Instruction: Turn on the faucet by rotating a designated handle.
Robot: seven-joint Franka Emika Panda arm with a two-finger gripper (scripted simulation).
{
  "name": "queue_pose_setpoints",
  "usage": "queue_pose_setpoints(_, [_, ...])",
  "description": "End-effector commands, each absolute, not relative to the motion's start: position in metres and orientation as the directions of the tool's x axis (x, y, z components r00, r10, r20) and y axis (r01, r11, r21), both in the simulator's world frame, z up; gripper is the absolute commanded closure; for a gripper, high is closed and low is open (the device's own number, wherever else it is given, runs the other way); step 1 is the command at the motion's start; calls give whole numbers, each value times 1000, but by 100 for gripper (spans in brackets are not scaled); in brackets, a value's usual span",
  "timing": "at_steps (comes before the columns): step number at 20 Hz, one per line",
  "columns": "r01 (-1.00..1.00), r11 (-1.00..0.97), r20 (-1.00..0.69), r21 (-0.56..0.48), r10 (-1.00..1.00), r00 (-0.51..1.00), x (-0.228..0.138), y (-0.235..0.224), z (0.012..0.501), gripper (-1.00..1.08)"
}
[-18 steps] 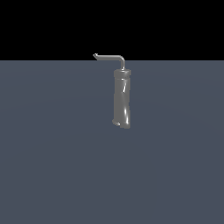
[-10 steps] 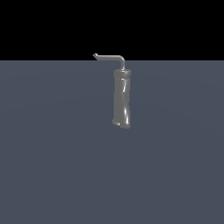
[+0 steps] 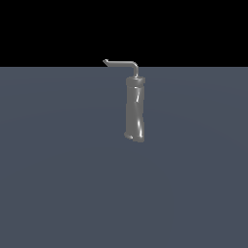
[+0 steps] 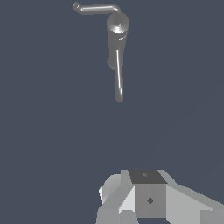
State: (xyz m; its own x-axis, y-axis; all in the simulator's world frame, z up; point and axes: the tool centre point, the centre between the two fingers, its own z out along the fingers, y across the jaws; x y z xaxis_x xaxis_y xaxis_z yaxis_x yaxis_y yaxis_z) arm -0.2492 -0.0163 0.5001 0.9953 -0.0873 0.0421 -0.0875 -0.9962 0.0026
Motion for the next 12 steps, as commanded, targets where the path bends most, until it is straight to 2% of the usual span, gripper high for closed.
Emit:
queue_pose_setpoints(1, [-97,-995,41,0,-97,994,-247,-16,500,108])
queue_pose_setpoints(12, [-226,-974,30,-29,-227,974,-212,-14,501,108])
